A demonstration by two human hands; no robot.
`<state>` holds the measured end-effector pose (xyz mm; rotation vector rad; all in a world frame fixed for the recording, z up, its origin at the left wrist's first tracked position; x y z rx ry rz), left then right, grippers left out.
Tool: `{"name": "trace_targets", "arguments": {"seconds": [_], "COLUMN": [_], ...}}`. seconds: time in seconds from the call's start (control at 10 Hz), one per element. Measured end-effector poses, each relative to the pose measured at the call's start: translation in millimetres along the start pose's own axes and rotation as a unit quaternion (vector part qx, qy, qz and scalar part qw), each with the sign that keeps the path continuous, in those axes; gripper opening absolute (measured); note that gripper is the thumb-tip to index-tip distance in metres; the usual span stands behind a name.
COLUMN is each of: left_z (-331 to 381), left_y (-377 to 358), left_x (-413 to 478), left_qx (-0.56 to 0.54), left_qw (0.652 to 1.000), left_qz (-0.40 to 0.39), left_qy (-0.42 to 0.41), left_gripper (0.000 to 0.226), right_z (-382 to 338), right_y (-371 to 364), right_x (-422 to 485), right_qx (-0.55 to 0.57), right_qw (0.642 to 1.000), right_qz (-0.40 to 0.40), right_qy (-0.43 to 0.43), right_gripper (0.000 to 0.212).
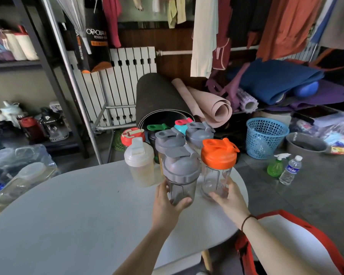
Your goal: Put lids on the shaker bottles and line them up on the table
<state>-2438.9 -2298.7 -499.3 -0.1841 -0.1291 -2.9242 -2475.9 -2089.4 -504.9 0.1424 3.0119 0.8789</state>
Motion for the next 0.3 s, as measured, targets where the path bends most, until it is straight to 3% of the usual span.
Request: {"name": "trace_targets", "arguments": {"seconds": [0.2,0.3], "left_z": [0,4], "left_y": [6,24], "left_x": [-7,-16], "left_qx": [0.013,0.087], "left_qw": [0.998,0.994], "left_qz": [-0.027,-0.044], "left_qy": [0.046,0.043], "left_gripper": [0.102,0.100], "right_z": [-1,3], "right_y": [3,8], "right_x": [-7,-12], "right_qx": [-0.031,-0.032], "right_qw": [0.999,0.998], "right_qz": [-0.032,-0.054], "right_qy": [0.005,-0.015], "right_gripper": [0.054,0.080]}}
Point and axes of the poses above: each hand's wrist, its own x-axis towards the middle knuckle, its own y-axis out of the back of the hand, z = x × y, the point moved 3 cm from there along x, towards the middle knuckle, and after that the axes turned 11 degrees about -x, right-handed, at the moved point
